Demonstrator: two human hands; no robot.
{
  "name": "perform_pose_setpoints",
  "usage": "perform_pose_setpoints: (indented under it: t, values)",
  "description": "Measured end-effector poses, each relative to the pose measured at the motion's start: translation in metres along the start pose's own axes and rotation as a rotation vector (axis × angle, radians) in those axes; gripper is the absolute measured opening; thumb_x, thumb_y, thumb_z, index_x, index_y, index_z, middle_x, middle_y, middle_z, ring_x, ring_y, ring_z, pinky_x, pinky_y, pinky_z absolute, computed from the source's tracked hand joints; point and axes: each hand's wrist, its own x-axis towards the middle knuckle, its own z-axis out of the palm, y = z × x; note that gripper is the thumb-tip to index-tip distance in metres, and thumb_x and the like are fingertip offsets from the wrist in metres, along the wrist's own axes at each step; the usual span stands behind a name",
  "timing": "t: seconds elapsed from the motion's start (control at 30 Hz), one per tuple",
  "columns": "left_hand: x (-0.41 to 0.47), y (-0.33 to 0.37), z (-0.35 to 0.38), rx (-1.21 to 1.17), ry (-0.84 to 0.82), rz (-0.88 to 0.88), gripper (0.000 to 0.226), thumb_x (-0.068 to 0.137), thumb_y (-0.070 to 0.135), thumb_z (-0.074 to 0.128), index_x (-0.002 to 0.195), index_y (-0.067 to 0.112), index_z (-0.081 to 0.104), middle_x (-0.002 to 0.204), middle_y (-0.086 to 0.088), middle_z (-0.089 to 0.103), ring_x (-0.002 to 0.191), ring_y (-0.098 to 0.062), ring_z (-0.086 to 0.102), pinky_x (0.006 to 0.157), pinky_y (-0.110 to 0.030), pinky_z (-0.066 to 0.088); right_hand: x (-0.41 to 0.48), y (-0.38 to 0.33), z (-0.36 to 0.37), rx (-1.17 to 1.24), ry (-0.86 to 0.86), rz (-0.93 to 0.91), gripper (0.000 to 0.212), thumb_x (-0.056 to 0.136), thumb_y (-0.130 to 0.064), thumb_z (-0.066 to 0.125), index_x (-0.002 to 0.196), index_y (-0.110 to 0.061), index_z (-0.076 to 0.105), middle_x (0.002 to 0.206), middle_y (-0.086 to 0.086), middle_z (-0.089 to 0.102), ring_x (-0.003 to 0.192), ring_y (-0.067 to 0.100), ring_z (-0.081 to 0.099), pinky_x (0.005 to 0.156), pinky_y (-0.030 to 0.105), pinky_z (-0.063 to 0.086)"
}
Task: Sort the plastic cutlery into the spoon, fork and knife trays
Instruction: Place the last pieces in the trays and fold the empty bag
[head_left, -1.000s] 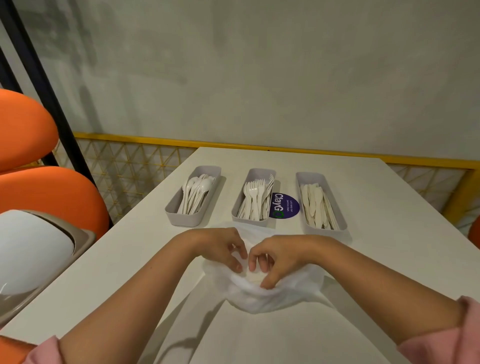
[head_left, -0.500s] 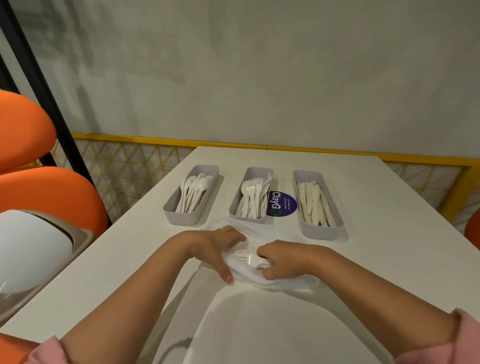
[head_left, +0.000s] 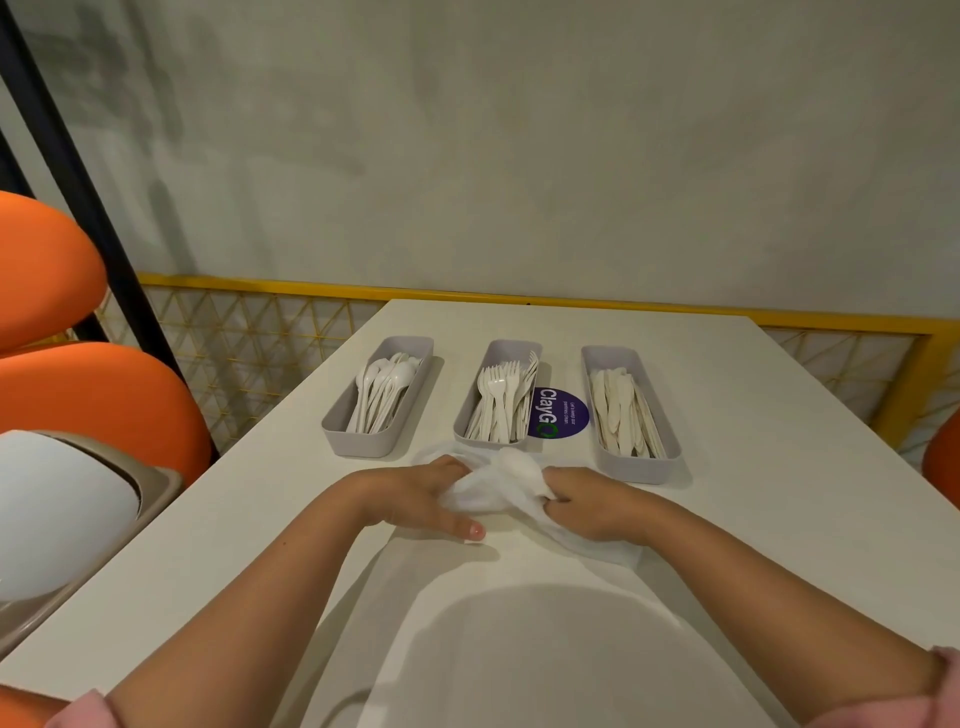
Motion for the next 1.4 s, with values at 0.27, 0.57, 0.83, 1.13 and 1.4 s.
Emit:
perform_pose_setpoints:
  t: [0.27,0.57,0.83,1.13,1.4]
  values:
    - [-0.003,-0.006,0.000,-0.309,0.168,0.117,0.021,0.099,0.032,0.041,0.106,0.029,0.061,0.108,0.020,0.056,0.103,-0.001,0.052,0.095,-0.015,0.037,-0.002,0.005,-0.001,-0.110,0.049,0.053,0.010,0.099,-0.026,0.037,0.101,-0.017,0.040,0.084,0.000,0.048,0.079,0.019,0.044,0.057,0.023,0.032]
    - [-0.004,-0.009,0.001,-0.390,0.035,0.133,0.028,0.093,0.002,0.047,0.095,0.021,0.067,0.151,0.007,0.030,0.138,-0.006,0.027,0.104,-0.016,0.025,0.004,0.022,-0.006,0.449,0.061,0.135,0.017,0.093,-0.019,0.049,0.107,-0.014,0.056,0.098,0.004,0.059,0.090,0.019,0.052,0.076,0.028,0.038]
    - [-0.004,-0.002,0.001,-0.281,-0.035,0.075,0.024,0.094,0.013,0.049,0.097,0.028,0.067,0.157,0.014,0.012,0.144,-0.007,0.012,0.118,-0.026,0.012,-0.001,0.017,-0.038,1.111,0.289,-0.010,0.015,0.098,-0.005,0.042,0.094,-0.010,0.055,0.077,0.009,0.064,0.067,0.019,0.064,0.071,0.030,0.053]
    - [-0.006,0.003,-0.002,-0.303,-0.023,0.025,0.023,0.091,0.017,0.048,0.090,0.032,0.066,0.149,0.019,0.025,0.138,-0.005,0.023,0.109,-0.021,0.019,-0.009,0.004,-0.072,1.270,0.290,-0.149,0.014,0.098,-0.007,0.041,0.096,-0.007,0.056,0.076,0.009,0.064,0.065,0.017,0.066,0.061,0.025,0.058]
    - [-0.007,0.031,-0.013,-0.399,0.460,0.126,0.012,0.084,0.020,0.055,0.082,0.021,0.067,0.087,0.003,0.064,0.075,-0.008,0.056,0.063,-0.012,0.042,0.002,-0.005,-0.065,1.499,0.233,-0.183,0.017,0.097,-0.003,0.041,0.089,-0.001,0.057,0.072,0.012,0.068,0.059,0.016,0.069,0.063,0.028,0.059]
